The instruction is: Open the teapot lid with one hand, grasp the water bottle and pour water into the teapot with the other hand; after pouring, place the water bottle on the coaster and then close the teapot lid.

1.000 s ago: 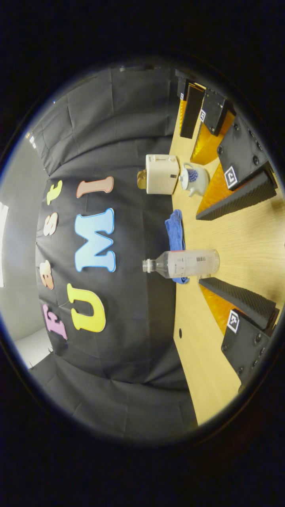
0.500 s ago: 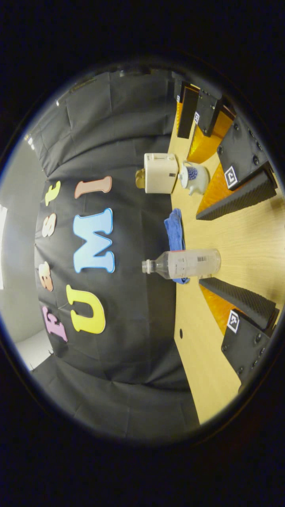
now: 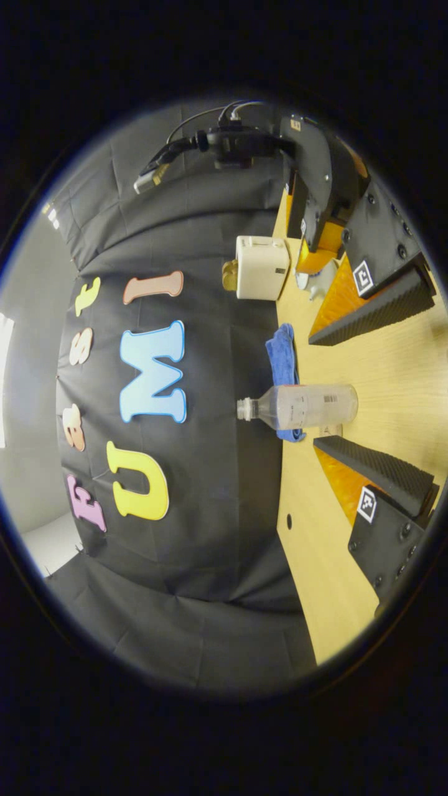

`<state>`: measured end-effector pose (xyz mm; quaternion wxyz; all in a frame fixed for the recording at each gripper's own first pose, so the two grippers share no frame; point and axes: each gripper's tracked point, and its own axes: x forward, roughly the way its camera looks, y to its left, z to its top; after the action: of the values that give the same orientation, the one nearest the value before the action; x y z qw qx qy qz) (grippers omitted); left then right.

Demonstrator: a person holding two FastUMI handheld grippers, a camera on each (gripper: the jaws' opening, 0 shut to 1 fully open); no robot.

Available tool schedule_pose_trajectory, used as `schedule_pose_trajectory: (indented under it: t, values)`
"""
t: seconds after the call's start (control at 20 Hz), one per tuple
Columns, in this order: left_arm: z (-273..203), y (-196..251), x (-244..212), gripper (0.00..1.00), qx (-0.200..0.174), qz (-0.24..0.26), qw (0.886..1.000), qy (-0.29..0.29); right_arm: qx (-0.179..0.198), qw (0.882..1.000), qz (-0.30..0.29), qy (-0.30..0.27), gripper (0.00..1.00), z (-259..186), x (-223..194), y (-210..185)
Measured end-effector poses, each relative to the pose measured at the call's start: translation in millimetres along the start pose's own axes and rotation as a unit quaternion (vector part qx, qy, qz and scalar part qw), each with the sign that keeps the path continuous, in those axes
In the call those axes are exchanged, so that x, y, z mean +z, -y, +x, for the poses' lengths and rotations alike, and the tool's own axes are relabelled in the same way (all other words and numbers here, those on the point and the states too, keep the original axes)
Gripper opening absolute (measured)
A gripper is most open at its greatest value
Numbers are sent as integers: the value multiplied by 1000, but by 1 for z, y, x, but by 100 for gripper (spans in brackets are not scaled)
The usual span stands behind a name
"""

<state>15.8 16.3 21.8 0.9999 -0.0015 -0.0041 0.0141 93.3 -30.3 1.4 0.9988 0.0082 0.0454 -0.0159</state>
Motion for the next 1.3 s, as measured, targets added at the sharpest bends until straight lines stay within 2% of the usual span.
schedule_pose_trajectory:
  t: [0.3,0.45,0.55,0.7,0.8,1.3]
  values:
    - [10,2,-5,100,-7,-1,1000,-11,-12,1000,-9,10,83,42,16,8]
    - [13,-2,-6,100,-3,3,1000,-13,-10,1000,-17,-14,51,59,1,7]
    - [16,-4,-5,100,-2,8,1000,-13,-7,1000,-15,-20,45,59,-4,6]
    - [21,-4,-13,100,-4,-2,1000,-22,-1,999,-28,-19,45,62,0,2]
    - [20,-8,-15,100,-3,-7,1000,-26,-15,999,-35,-22,11,67,-1,9]
    - [28,-16,-15,100,4,-24,999,-23,-3,1000,-28,-1,11,51,15,4]
